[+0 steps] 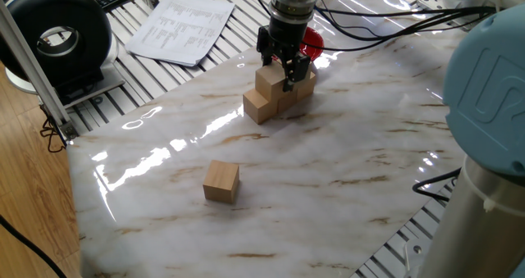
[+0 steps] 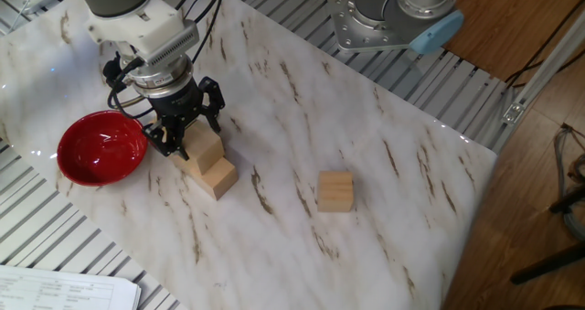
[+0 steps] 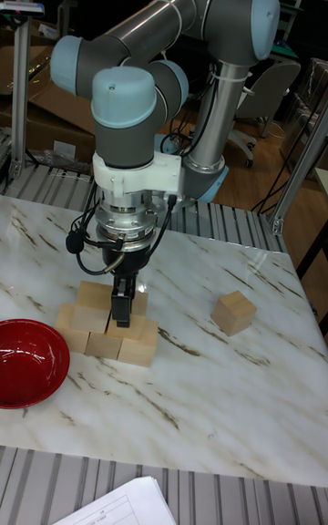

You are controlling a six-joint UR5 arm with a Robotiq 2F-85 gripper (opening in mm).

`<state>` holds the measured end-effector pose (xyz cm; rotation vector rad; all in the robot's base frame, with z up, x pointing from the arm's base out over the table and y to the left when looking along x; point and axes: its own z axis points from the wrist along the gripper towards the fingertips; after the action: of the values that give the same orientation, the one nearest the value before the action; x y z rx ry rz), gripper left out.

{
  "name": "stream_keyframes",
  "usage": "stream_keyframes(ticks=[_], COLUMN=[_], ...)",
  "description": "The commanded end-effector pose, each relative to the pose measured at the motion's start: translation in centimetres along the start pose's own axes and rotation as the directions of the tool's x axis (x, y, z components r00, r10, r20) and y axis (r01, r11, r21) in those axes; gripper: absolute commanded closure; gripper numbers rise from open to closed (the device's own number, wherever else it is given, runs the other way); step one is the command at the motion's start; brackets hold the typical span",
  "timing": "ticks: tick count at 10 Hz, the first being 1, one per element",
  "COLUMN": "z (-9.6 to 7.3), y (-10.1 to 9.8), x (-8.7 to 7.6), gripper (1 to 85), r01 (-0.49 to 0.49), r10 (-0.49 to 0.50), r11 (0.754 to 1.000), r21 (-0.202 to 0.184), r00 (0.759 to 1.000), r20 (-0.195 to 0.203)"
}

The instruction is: Stack the blocks into a pyramid shape

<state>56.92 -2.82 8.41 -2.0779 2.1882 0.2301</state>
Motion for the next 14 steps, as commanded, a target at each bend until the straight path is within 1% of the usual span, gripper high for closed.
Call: stream_keyframes(ticks=[1,2,3,5,8,9,12,13,14], z=[-0.2,-0.1,-0.1,-0.1,-0.1,-0.1,0.0,0.1,0.1], y=[-0.8,-1.2,-1.1,-0.8,-0.4,-0.4,-0.6,-0.7,-0.7], x=[-0.1,0.9,0.9,0.4,0.4,0.2,0.3,0.1,0.2], gripper=[10.7,2.3,0.7,0.7,0.7,0.7,0.7,9.0,13.7], r01=[0.03,0.07,0.072,0.056,0.036,0.03,0.03,0.019,0.005], r10=[-0.03,-0.069,-0.071,-0.056,-0.036,-0.03,-0.03,-0.019,-0.005], r11=[0.999,0.997,0.997,0.998,0.999,0.999,0.999,1.0,1.0], r21=[0.032,0.042,0.038,0.031,0.016,0.014,0.022,0.023,0.023], r00=[1.0,0.997,0.997,0.998,0.999,1.0,1.0,1.0,1.0], r20=[0.007,-0.034,-0.031,-0.012,-0.01,-0.002,-0.008,-0.002,-0.005])
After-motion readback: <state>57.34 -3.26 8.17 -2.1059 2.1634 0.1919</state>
